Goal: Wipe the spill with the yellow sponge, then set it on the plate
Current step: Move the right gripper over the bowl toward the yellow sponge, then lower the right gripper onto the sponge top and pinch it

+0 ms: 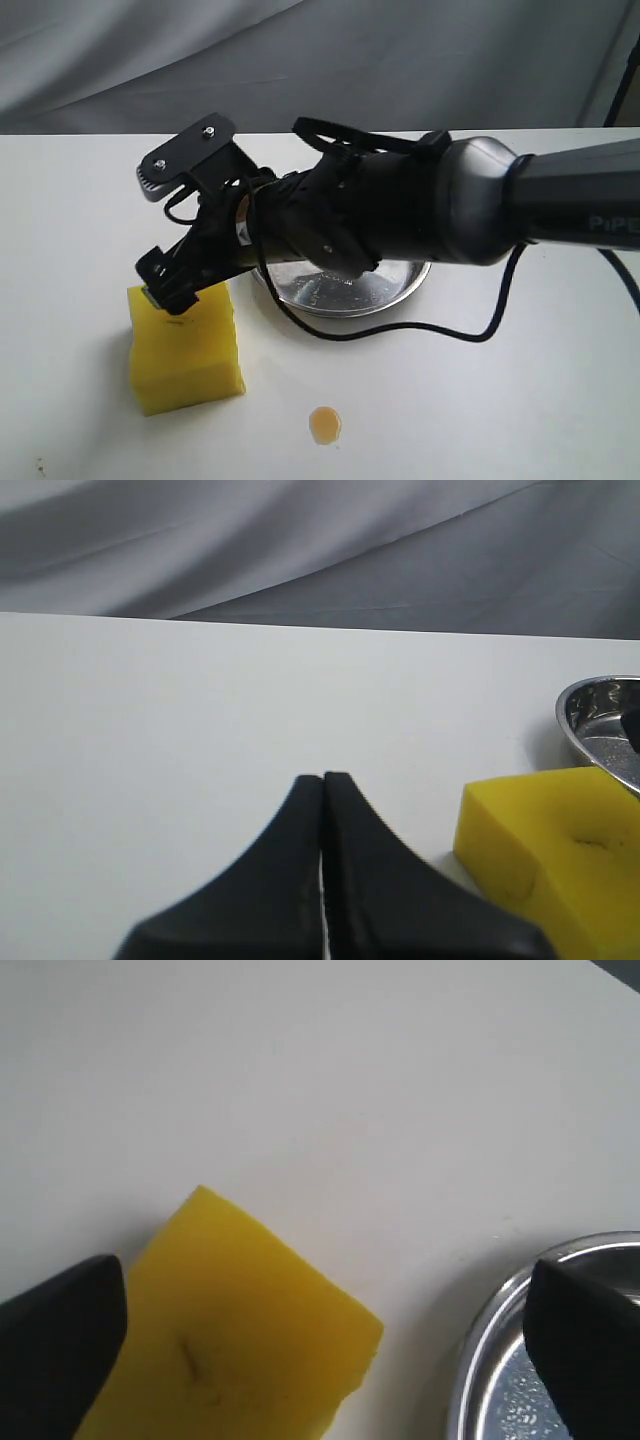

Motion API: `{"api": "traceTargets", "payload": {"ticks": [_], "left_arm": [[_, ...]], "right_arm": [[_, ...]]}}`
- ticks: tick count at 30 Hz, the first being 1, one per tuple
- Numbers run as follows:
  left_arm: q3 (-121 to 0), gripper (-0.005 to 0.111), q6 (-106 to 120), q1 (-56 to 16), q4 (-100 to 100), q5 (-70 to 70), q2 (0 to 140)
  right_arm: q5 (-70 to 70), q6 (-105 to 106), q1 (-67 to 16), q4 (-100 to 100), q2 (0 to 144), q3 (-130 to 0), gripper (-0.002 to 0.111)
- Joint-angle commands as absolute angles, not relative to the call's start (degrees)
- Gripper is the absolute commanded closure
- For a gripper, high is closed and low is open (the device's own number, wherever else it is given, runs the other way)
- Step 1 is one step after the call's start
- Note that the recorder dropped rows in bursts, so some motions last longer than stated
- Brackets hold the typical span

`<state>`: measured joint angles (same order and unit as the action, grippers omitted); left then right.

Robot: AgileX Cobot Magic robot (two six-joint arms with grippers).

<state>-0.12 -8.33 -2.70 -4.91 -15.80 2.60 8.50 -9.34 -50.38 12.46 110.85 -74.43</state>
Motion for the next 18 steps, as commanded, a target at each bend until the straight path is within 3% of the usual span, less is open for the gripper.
{"api": "traceTargets", "payload": {"ticks": [1,18], "left_arm": [[0.0,0.107,-8.7,-2.6,-5.2,-15.1,2.8],[0.0,0.107,-8.7,-2.6,-5.2,-15.1,2.8]], "right_arm": [[7.8,-8.2,-52.4,12.5,111.1,-75.1,0.003],[7.8,-8.2,-55.4,12.3,116.0,-75.1,0.003]]}}
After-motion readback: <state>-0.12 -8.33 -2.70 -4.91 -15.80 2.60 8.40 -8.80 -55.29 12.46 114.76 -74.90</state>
